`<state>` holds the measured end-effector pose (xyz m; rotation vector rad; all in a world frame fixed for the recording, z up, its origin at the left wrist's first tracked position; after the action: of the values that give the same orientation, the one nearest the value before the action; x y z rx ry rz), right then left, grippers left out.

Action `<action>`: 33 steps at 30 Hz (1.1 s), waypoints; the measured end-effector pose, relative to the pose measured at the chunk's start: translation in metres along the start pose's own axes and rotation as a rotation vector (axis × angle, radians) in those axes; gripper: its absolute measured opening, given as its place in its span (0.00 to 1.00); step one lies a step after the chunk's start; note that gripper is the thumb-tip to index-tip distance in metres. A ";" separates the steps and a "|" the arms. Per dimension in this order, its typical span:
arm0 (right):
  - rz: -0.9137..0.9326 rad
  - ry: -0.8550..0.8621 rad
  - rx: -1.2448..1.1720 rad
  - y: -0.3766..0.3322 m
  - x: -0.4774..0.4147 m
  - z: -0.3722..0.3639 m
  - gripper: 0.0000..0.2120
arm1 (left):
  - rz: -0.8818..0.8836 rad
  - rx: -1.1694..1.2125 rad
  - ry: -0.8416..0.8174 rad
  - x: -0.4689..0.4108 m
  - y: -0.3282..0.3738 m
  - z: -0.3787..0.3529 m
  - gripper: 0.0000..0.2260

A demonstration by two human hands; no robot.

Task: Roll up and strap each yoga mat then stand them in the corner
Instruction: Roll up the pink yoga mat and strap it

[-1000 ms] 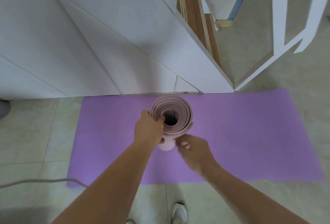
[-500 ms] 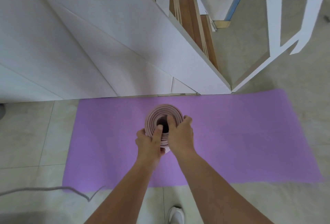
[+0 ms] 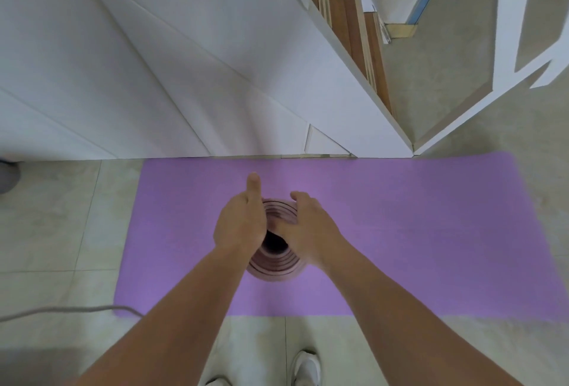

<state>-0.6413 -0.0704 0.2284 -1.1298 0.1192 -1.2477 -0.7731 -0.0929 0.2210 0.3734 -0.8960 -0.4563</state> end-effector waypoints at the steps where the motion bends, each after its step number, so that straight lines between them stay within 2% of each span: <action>1: -0.042 0.044 -0.089 0.001 -0.001 -0.003 0.35 | 0.013 0.028 0.017 0.000 -0.003 0.000 0.33; 3: -0.105 0.162 -0.142 0.005 -0.008 -0.006 0.31 | 0.067 0.094 0.043 -0.003 -0.008 0.001 0.31; 7: -0.163 0.308 0.017 0.005 -0.016 -0.002 0.30 | 0.092 0.191 0.009 -0.012 -0.012 0.001 0.30; 12: -0.187 0.317 0.235 -0.003 -0.027 0.001 0.30 | -0.019 0.074 0.090 -0.022 -0.003 0.012 0.27; 15: -0.210 0.303 0.269 -0.009 -0.036 0.003 0.33 | -0.037 0.058 0.063 -0.026 0.003 0.015 0.29; 19: -0.193 0.264 0.150 -0.007 -0.043 0.013 0.34 | 0.022 0.206 -0.119 -0.025 -0.007 0.005 0.27; 21: -0.203 0.225 0.032 -0.003 -0.043 0.014 0.35 | 0.044 0.295 -0.139 -0.021 -0.015 0.005 0.25; 24: -0.299 0.269 -0.049 0.010 -0.039 0.012 0.35 | 0.047 0.396 -0.166 -0.014 -0.018 0.004 0.24; 29: -0.274 0.350 0.202 0.004 -0.051 0.021 0.33 | 0.006 0.406 -0.198 -0.022 -0.003 -0.001 0.16; 33: -0.276 0.312 0.251 0.000 -0.049 0.029 0.34 | -0.008 0.400 -0.187 -0.019 0.006 -0.006 0.19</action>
<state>-0.6421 -0.0144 0.2195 -0.7454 0.0394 -1.6319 -0.7774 -0.0767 0.2082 0.7083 -1.1709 -0.3207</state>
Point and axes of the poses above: each hand's wrist, its own x-axis away from the middle knuckle, its own z-axis out of the back of the hand, y = z × x, the point moved 5 cm from there along -x, towards the middle knuckle, and after that the axes turned 10 degrees about z, right-handed, at the moved point
